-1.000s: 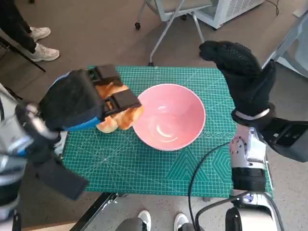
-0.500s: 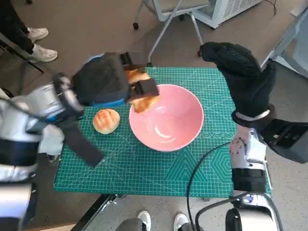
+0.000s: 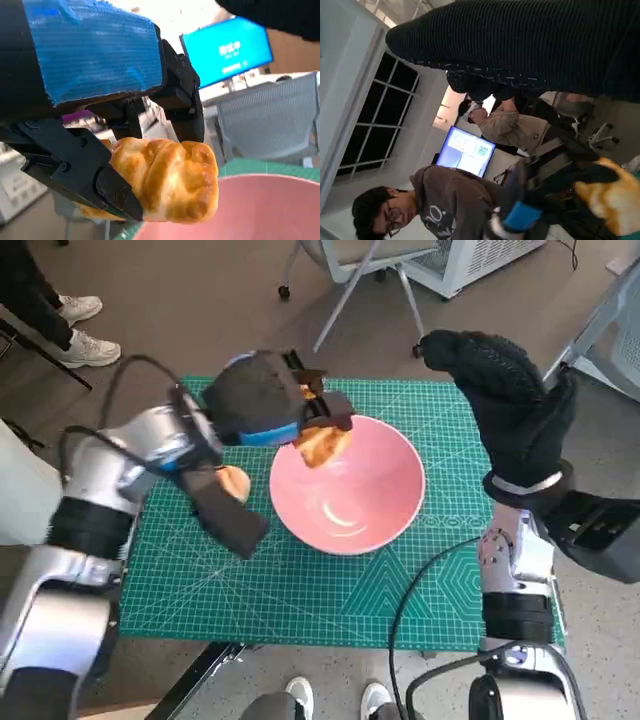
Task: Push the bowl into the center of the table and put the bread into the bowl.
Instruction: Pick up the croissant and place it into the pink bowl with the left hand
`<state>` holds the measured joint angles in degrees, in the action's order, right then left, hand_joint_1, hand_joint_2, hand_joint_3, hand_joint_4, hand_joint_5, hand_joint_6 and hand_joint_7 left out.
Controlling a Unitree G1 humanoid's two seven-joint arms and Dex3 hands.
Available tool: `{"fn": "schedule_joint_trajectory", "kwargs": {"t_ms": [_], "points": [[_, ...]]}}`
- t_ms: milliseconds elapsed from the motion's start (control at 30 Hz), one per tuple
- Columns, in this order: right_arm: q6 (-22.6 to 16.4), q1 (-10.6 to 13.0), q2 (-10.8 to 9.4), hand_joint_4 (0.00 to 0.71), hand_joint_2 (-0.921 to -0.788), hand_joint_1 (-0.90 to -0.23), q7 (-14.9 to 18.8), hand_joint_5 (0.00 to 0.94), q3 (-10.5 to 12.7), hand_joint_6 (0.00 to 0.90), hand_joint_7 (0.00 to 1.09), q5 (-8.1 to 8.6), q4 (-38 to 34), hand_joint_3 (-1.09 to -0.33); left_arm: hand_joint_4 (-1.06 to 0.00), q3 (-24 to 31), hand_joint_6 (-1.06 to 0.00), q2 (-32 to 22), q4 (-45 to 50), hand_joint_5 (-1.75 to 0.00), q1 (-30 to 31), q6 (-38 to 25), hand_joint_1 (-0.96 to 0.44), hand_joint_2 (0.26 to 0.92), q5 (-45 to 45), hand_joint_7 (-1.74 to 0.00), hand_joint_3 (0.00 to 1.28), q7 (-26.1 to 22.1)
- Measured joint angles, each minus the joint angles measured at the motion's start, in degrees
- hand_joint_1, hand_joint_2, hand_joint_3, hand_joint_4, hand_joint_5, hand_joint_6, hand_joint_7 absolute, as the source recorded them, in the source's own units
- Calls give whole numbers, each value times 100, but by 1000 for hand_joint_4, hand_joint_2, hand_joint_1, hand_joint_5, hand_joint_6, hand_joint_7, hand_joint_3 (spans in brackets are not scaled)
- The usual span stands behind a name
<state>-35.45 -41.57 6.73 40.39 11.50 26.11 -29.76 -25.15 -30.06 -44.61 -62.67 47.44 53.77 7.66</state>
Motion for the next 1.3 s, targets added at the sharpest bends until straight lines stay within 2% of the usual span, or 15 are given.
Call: {"fn": "schedule_joint_trajectory", "kwargs": {"t_ms": [200,267,300,333,367,400,467,567,767,1067,1300], "points": [[40,12,15,154,-921,-664,-30,2,0,-1,486,1,87,-729,-729,-259,-673,206,-405,-999,-184,18,-1,920,18,-1220,36,77],[60,26,22,155,-921,-666,-44,2,1,-1,487,1,123,-728,-676,-321,-558,269,-525,-1106,-231,25,-1,921,14,-1286,105,77],[62,36,25,154,-921,-665,-53,2,1,-1,487,2,139,-728,-645,-339,-526,298,-584,-968,-247,25,-30,907,5,-1131,100,77],[64,46,27,155,-921,-666,-62,2,1,-1,487,2,153,-727,-638,-354,-518,321,-625,-664,-255,24,-70,908,-5,-804,76,76],[66,58,28,155,-921,-664,-69,2,1,-1,488,1,168,-727,-558,-367,-454,348,-673,-424,-260,22,-123,903,-34,-539,53,59],[66,73,33,155,-921,-664,-77,2,1,-1,488,1,179,-727,-529,-368,-432,384,-735,-339,-262,11,-141,902,-103,-444,45,-31],[65,95,44,156,-921,-661,-91,2,2,-1,489,-1,187,-726,-373,-360,-335,451,-858,-139,-261,-40,-229,891,-301,-196,22,-306],[64,119,68,157,-921,-660,-109,3,5,-1,490,-2,187,-723,-256,-333,-264,531,-965,-45,-239,-186,-309,884,-614,-66,9,-787],[49,129,106,161,-921,-655,-128,4,12,1,495,-5,186,-718,-159,-155,-232,633,-1024,-5,-176,-461,-468,894,-1280,-8,7,-1590],[15,144,103,159,-921,-660,-173,3,-2,-1,498,-91,187,-722,-119,287,-202,727,-975,0,3,-645,-543,906,-2321,0,7,-2362],[14,158,98,158,-921,-661,-184,1,-14,-1,497,-109,195,-727,-114,593,-186,639,-471,-1,262,-947,-559,907,-2849,0,4,-2879]]}}
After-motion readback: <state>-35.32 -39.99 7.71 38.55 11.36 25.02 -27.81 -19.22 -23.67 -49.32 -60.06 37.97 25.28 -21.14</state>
